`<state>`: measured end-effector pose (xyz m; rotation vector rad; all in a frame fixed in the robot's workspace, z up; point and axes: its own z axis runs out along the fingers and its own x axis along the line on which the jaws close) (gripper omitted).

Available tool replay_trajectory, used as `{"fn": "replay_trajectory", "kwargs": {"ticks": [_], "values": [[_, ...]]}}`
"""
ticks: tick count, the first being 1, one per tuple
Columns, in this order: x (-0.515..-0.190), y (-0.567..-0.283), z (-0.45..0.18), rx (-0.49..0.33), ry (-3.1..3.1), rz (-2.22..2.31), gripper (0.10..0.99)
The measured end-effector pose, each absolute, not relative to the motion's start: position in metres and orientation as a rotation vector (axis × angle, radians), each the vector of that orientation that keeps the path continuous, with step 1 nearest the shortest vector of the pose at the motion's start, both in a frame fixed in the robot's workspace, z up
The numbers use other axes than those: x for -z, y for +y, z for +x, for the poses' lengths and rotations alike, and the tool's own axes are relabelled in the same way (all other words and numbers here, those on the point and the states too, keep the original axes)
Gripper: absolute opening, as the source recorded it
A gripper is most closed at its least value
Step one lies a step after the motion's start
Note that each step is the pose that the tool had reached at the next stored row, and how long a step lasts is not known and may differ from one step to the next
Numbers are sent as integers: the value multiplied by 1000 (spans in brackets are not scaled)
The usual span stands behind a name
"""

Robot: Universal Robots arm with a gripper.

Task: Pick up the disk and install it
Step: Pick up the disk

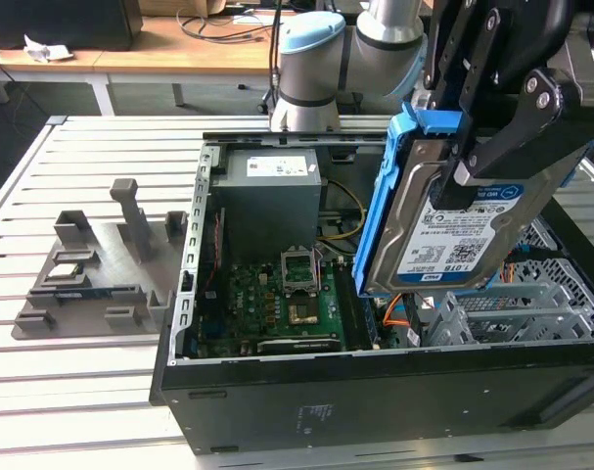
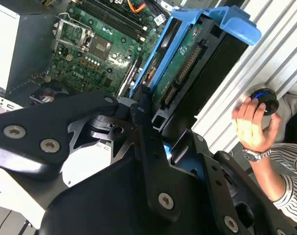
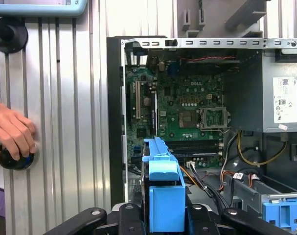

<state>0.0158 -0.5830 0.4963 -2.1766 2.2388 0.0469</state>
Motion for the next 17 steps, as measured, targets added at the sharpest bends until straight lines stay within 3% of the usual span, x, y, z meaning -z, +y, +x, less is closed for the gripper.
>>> {"fn": "replay_trajectory", "kwargs": {"ticks": [17], "values": [[-496,-585,63,-56,2235,-2172,365]]}}
